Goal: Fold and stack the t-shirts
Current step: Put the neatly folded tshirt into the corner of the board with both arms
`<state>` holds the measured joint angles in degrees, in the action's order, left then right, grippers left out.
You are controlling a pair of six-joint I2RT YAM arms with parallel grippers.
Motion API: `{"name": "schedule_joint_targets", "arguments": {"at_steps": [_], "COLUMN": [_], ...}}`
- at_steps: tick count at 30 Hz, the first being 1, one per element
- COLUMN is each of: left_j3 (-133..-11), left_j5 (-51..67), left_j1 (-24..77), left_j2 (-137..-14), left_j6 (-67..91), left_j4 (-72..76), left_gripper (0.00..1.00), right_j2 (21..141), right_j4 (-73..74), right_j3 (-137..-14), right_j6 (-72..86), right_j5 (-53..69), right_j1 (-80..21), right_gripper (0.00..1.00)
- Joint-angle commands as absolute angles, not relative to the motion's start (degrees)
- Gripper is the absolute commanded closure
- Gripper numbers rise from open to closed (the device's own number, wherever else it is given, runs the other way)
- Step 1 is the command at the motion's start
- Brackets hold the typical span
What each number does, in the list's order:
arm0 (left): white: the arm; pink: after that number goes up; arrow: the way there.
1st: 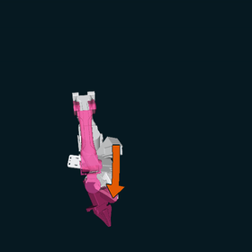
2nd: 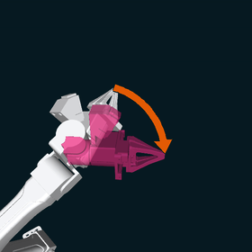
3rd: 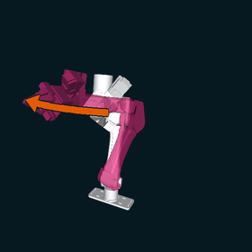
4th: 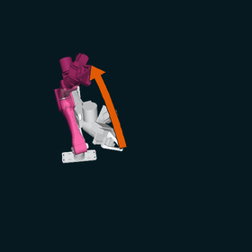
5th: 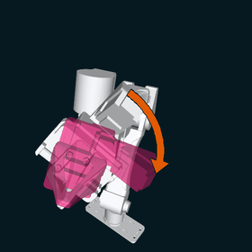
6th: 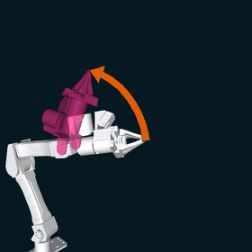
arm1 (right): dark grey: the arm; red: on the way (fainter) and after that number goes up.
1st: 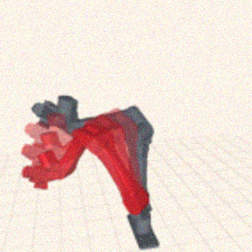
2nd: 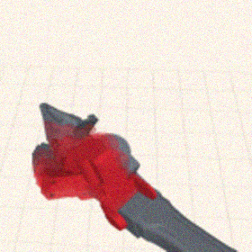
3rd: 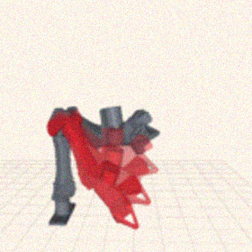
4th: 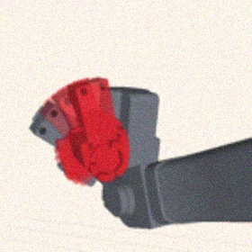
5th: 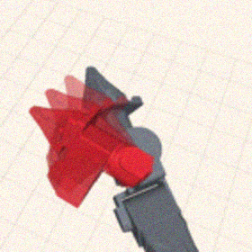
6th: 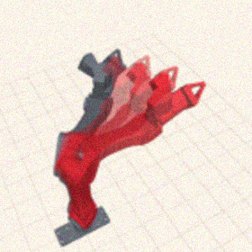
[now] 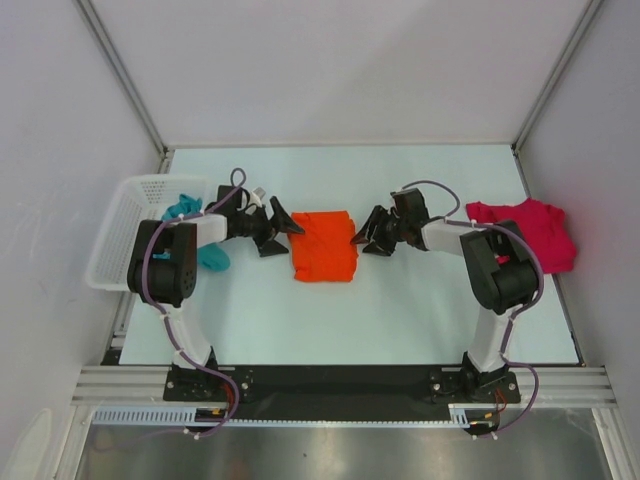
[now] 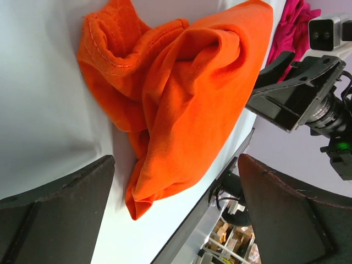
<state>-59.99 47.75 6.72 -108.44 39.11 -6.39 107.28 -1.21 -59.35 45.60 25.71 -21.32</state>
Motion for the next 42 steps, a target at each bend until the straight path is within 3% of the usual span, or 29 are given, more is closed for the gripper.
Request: {"name": "schedule_joint_targets", "arguments": {"at_steps": [1,30,34,42], "left_j3": [-59.9,-60.6,-60.2,-59.3], "left_j5": [47.0,41.7,41.4,40.9], "left_j1": [7.5,14.0,14.0,14.1], "left_j2": [-108.3,-115.0,-114.4,-113.3], "left_j6": [39.4,41.0,41.0,41.0], "left_j4": [-3.7,-0.2,-0.2,-0.3], "left_gripper": [0.01,0.0,0.01,0.01], "right_j2": [108.5,115.7,115.6,115.3], "right_j4": [-3.1,-3.2,-3.9,-5.6], "right_j3": [-59.6,-64.9,-64.3,-62.8], "right_j6": [45.0,45.1,45.2,46.0], "right_j5": [24.3,24.2,24.9,25.7], "right_j1": [-22.0,-24.5,-24.7,-25.5], "right_gripper": [0.44,0.44,0.49,0.68]}}
